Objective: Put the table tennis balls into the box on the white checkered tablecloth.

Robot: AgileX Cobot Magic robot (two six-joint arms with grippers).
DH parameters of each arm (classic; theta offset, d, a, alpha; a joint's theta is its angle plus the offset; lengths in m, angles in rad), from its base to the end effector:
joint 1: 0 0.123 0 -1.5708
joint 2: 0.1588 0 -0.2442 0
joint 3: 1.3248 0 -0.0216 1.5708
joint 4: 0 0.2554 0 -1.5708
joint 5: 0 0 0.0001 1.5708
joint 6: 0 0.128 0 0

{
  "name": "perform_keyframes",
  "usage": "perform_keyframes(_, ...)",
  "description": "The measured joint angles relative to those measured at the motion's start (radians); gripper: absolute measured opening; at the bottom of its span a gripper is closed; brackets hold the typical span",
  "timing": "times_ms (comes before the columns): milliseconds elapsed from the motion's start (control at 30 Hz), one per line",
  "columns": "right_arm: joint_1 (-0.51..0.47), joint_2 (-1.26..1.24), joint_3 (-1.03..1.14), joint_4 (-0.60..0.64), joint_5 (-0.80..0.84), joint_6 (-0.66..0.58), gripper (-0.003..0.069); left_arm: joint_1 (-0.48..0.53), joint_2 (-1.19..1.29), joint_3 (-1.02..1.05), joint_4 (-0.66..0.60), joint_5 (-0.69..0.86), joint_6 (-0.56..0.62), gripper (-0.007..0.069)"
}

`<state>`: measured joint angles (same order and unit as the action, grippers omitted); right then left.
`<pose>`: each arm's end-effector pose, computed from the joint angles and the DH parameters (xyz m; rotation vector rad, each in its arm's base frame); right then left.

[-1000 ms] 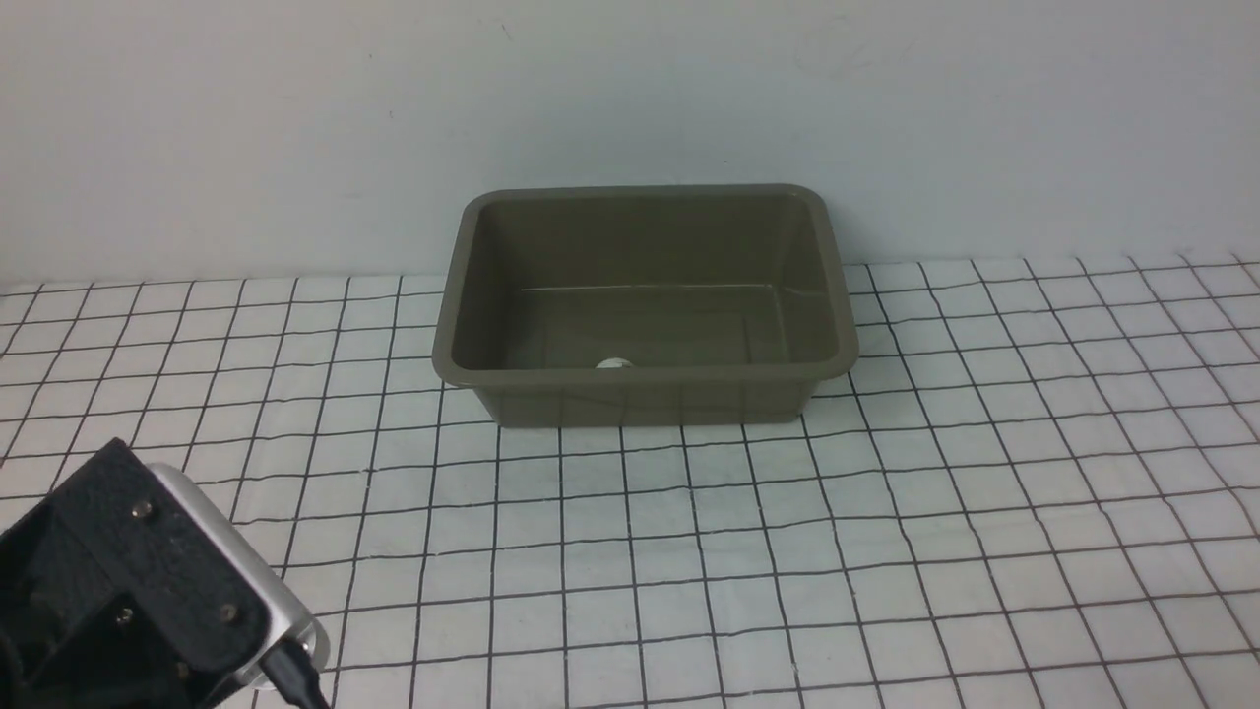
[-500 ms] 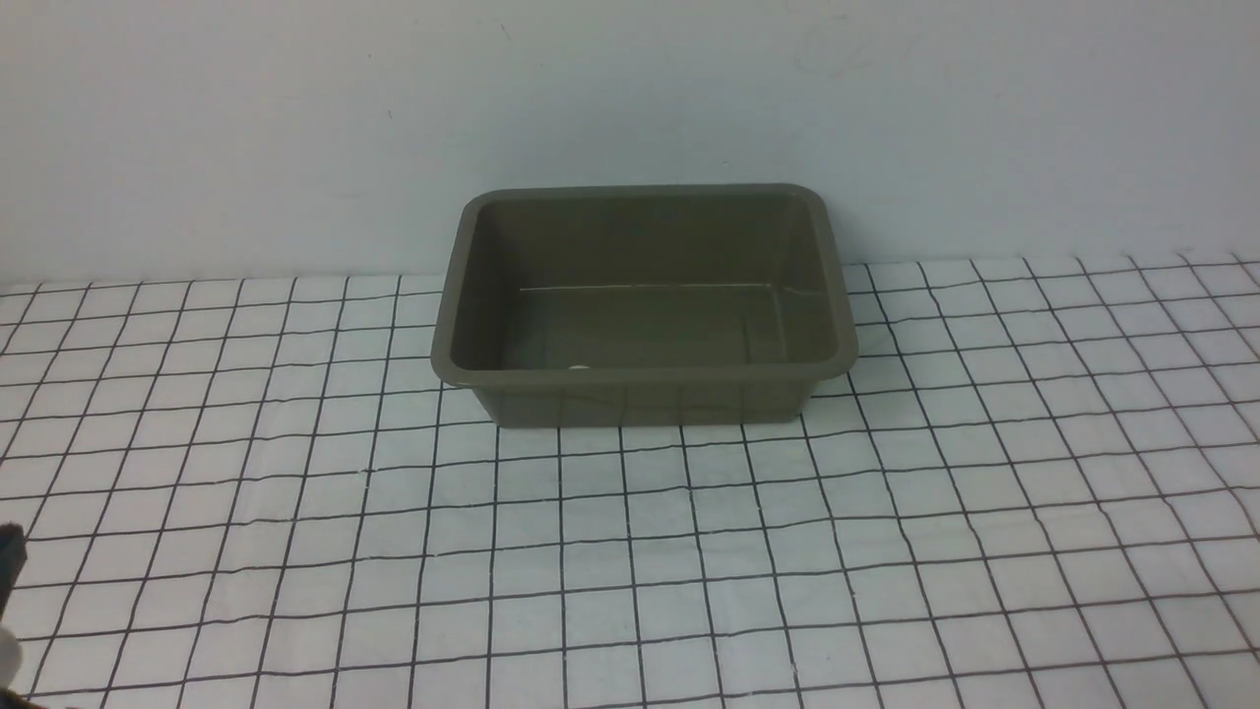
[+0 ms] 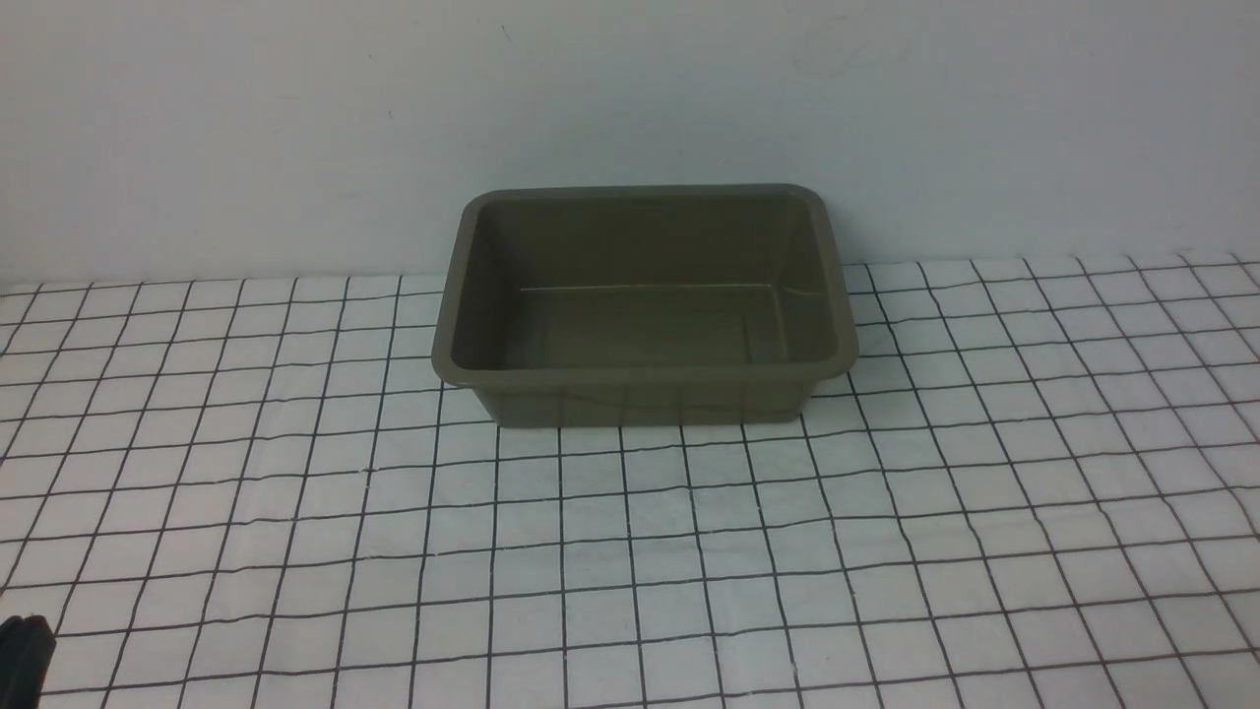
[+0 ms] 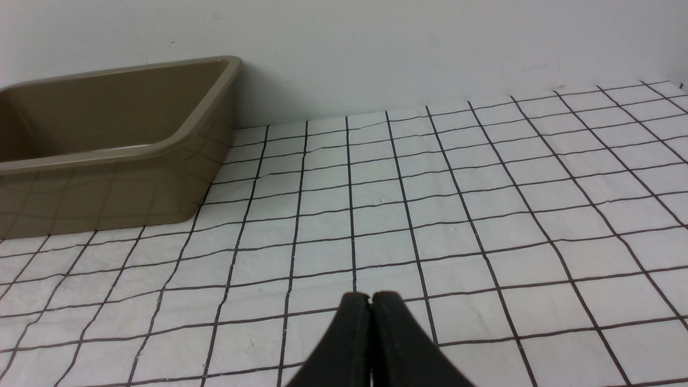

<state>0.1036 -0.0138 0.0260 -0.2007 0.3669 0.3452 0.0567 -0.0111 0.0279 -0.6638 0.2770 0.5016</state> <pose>0.1341 0.0047 0.1630 0.0998 1.8541 0.1151 0.1374 -0.0139 0.1795 -0.0469 1.7224 -0.2098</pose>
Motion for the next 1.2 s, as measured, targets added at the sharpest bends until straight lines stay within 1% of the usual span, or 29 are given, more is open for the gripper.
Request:
perform_keyframes(133, 0.0, 0.0, 0.0, 0.0, 0.0, 0.0, -0.0014, 0.0, 0.0, 0.0, -0.077, -0.043, -0.007, -0.0004)
perform_keyframes(367, 0.0, 0.0, 0.0, 0.0, 0.0, 0.0, -0.0014, 0.0, 0.0, 0.0, -0.293, -0.22, -0.01, -0.0004)
perform_keyframes(433, 0.0, 0.0, 0.0, 0.0, 0.0, 0.0, -0.0014, 0.0, 0.0, 0.0, -0.337, -0.26, -0.007, -0.0004)
perform_keyframes(500, 0.0, 0.0, 0.0, 0.0, 0.0, 0.0, -0.0014, 0.0, 0.0, 0.0, -0.358, -0.277, 0.007, -0.0004)
perform_keyframes(567, 0.0, 0.0, 0.0, 0.0, 0.0, 0.0, -0.0014, 0.0, 0.0, 0.0, -0.366, -0.289, 0.063, -0.0004)
perform_keyframes(633, 0.0, 0.0, 0.0, 0.0, 0.0, 0.0, -0.0014, 0.0, 0.0, 0.0, -0.318, -0.277, 0.128, -0.0004)
perform_keyframes(700, 0.0, 0.0, 0.0, 0.0, 0.0, 0.0, -0.0014, 0.0, 0.0, 0.0, -0.245, -0.247, 0.143, -0.0004)
perform_keyframes(800, 0.0, 0.0, 0.0, 0.0, 0.0, 0.0, -0.0014, 0.0, 0.0, 0.0, -0.144, -0.206, 0.074, -0.0004)
perform_keyframes(867, 0.0, 0.0, 0.0, 0.0, 0.0, 0.0, -0.0014, 0.0, 0.0, 0.0, -0.074, -0.199, -0.004, -0.0004)
perform_keyframes(900, 0.0, 0.0, 0.0, 0.0, 0.0, 0.0, -0.0014, 0.0, 0.0, 0.0, -0.019, -0.198, -0.071, -0.0004)
perform_keyframes(933, 0.0, 0.0, 0.0, 0.0, 0.0, 0.0, -0.0014, 0.0, 0.0, 0.0, 0.043, -0.195, -0.161, -0.0004)
perform_keyframes(1067, 0.0, 0.0, 0.0, 0.0, 0.0, 0.0, -0.0014, 0.0, 0.0, 0.0, 0.279, -0.179, -0.426, -0.0004)
perform_keyframes(1100, 0.0, 0.0, 0.0, 0.0, 0.0, 0.0, -0.0014, 0.0, 0.0, 0.0, 0.346, -0.17, -0.476, -0.0004)
perform_keyframes(1200, 0.0, 0.0, 0.0, 0.0, 0.0, 0.0, -0.0014, 0.0, 0.0, 0.0, 0.446, -0.141, -0.548, -0.0004)
